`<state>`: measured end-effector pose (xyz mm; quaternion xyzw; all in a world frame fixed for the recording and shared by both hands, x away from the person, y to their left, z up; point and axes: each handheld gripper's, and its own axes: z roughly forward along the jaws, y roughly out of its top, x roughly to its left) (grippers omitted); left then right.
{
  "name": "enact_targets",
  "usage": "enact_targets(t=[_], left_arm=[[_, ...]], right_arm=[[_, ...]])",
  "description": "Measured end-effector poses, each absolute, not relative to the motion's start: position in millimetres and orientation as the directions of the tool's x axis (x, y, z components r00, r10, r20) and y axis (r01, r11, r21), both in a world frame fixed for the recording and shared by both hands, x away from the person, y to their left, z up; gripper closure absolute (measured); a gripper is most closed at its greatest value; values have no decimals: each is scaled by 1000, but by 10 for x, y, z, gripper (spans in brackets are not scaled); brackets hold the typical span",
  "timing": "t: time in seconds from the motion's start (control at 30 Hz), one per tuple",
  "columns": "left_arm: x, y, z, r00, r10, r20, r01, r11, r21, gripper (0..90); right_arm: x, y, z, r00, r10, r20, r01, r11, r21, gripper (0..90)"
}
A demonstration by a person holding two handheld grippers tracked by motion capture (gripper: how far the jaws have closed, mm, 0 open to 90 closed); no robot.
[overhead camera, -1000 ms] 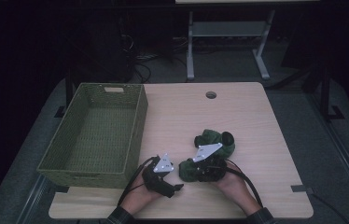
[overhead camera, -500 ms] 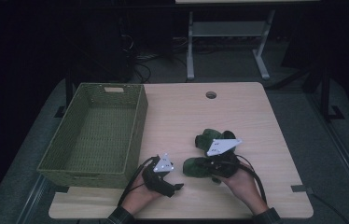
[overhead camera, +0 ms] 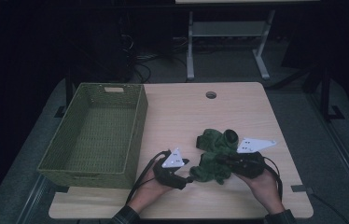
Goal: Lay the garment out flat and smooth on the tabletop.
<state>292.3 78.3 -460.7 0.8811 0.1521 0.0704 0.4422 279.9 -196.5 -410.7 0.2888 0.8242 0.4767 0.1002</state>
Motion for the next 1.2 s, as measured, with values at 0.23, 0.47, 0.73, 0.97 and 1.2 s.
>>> enact_targets(t=[0.23,0.47,0.73,0.97,1.2], left_arm=[[2946,559,-4682,961,277,9,170,-616,769,498],[2950,538,-4697,961,275,-9,188,-636,749,753],[2975,555,-4709,959,282,-38,214,-625,751,765],[2988,563,-4715,957,284,-53,226,-620,752,771],[2990,562,-4714,957,284,-55,227,-620,751,771]], right_arm=[[2761,-2026,-4116,-803,585,112,384,364,849,864],[2686,-2270,-4126,-767,633,109,390,325,861,864],[2546,-2685,-4310,-703,700,126,460,312,831,864],[2433,-2985,-4441,-637,761,121,521,310,796,809],[2382,-3094,-4275,-614,780,122,493,258,831,720]])
